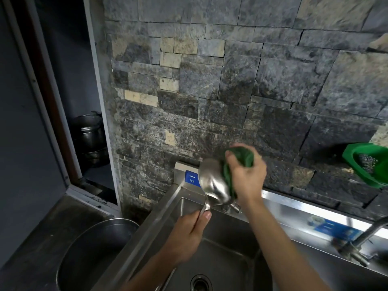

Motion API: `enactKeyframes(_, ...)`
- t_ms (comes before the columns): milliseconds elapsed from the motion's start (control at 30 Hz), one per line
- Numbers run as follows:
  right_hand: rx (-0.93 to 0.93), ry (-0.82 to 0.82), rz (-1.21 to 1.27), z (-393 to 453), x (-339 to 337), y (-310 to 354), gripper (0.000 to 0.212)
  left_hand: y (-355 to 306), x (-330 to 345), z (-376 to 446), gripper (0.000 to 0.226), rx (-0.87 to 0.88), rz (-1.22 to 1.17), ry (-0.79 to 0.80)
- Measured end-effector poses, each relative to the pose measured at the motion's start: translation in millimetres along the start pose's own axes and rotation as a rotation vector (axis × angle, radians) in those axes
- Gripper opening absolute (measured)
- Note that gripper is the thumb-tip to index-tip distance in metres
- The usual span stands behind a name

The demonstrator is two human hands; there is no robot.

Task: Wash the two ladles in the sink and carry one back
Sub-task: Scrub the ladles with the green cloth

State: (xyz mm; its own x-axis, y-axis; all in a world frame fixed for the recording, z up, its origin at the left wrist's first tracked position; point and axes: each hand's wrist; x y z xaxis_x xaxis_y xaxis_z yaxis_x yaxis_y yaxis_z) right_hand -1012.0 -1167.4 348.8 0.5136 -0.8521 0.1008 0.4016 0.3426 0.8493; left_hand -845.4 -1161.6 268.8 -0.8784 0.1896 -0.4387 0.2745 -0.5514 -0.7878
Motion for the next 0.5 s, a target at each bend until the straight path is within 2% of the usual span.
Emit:
enactKeyframes(33,0.221,-0.019,0.061,15.2,1.1,0.2,0.016,-3.9,-1.1,-3.4,0.038,0.021,0.009,-0.008)
enactKeyframes(67,0.307,0.009,0.059,23.8,0.9,0.4,0.014,-5.2,-0.8,-4.5,0.037,0.016,-0.002,0.003)
enactKeyframes(100,0.274,0.065,0.010,21.7,-0.1,1.6,0.016,-3.3,-0.8,-2.7,0.038,-0.009,-0.027,0.017)
enactKeyframes(133,0.137,0.138,-0.051,13.0,-1.3,4.0,0.020,0.1,0.3,0.6,0.039,-0.038,-0.052,0.009)
enactKeyframes(233,-0.466,0.347,-0.194,-25.3,-3.3,4.5,0.030,3.0,0.9,4.7,0.038,-0.072,-0.038,-0.027)
enactKeyframes(267,-0.512,0.338,-0.218,-21.8,-1.7,1.2,0.030,1.2,-0.1,4.3,0.039,-0.073,-0.052,-0.012)
enactKeyframes(300,-0.426,0.290,-0.214,-12.4,0.1,-0.9,0.028,-0.2,-1.2,2.1,0.040,-0.070,-0.063,0.000)
enactKeyframes(400,0.242,0.066,0.045,11.9,1.2,-1.1,0.015,-3.0,-6.3,-3.7,0.036,0.059,0.036,-0.074)
enactKeyframes(433,0.301,0.050,0.076,4.2,-0.2,2.5,0.016,-0.6,-8.3,-2.8,0.034,0.091,0.052,-0.102)
enactKeyframes(467,0.186,0.083,0.029,-7.7,-0.5,5.4,0.020,1.9,-9.9,0.1,0.034,0.089,0.035,-0.100)
enactKeyframes(500,-0.049,0.177,-0.054,-26.3,-1.0,8.6,0.025,4.7,-10.4,1.6,0.037,0.056,-0.002,-0.061)
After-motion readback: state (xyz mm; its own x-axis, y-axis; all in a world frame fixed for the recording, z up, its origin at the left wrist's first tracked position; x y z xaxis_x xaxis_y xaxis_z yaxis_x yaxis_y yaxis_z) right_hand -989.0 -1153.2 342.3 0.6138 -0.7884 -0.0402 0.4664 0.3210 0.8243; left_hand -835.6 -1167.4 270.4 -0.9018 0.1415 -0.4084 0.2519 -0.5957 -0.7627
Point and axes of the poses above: each hand's wrist, its own z-axis towards the middle knuckle, its own x-axis out of the palm, y = z × x, and after that the axes turned 10 degrees about -y, right-handed
